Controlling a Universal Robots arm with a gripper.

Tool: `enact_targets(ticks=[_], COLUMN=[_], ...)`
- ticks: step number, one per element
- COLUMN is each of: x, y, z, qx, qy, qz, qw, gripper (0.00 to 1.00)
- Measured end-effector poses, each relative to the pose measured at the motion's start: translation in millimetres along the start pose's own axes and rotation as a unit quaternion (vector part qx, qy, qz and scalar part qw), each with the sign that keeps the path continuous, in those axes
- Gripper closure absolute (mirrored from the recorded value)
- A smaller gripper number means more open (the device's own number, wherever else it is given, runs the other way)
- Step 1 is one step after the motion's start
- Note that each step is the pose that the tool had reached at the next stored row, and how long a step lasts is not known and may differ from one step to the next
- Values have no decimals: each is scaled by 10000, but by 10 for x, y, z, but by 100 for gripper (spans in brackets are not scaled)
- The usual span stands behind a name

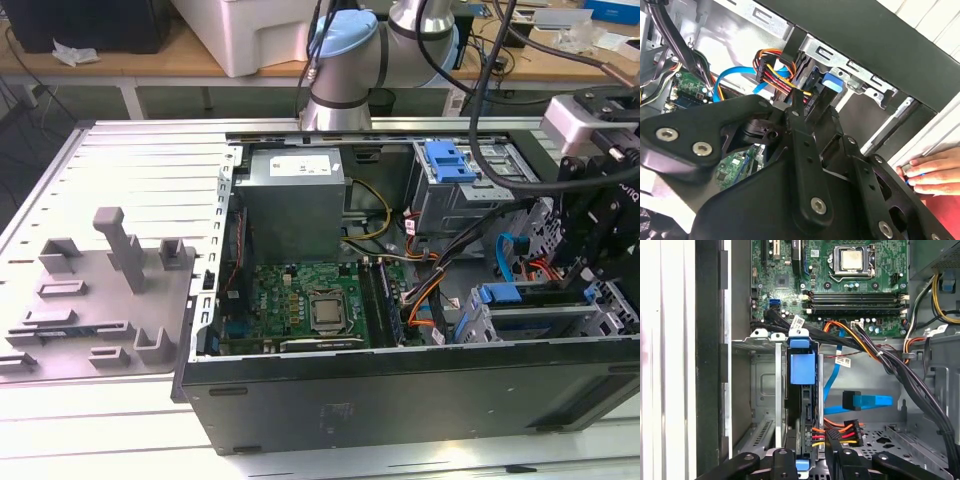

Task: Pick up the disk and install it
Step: 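Insert the first disk wire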

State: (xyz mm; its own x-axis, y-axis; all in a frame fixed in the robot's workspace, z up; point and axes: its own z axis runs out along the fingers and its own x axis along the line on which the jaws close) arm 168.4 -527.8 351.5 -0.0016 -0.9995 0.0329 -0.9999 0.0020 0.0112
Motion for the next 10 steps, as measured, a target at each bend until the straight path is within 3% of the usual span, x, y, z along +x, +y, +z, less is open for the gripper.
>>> enact_targets(ticks=[6,10], x=[5,7], y=[2,2], z=[-165,-205], qx=[0,0], qy=[4,3], qz=[0,0], qw=[10000,10000], gripper=[64,64])
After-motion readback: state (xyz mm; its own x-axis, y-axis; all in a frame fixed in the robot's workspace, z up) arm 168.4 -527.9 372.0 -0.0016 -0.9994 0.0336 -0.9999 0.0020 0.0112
